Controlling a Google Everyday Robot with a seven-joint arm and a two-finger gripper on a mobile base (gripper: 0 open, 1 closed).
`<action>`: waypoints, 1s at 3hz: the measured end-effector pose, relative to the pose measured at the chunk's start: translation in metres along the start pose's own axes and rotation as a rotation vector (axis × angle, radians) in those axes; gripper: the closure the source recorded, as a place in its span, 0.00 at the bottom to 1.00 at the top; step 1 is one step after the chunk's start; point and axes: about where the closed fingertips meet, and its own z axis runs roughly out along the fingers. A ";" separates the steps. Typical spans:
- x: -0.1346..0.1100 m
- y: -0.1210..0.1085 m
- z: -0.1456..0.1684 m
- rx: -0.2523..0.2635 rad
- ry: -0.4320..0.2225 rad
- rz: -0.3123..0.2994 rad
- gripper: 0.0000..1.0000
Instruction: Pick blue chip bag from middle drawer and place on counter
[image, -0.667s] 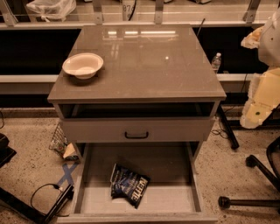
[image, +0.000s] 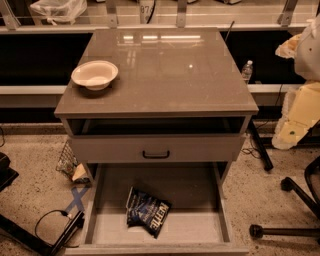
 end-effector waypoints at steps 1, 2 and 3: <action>0.007 0.008 0.026 0.002 -0.052 0.043 0.00; 0.027 0.044 0.079 -0.039 -0.171 0.099 0.00; 0.044 0.079 0.140 -0.064 -0.319 0.148 0.00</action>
Offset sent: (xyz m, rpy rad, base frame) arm 0.0034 -0.0021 -0.1760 0.4637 -0.2062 -0.0148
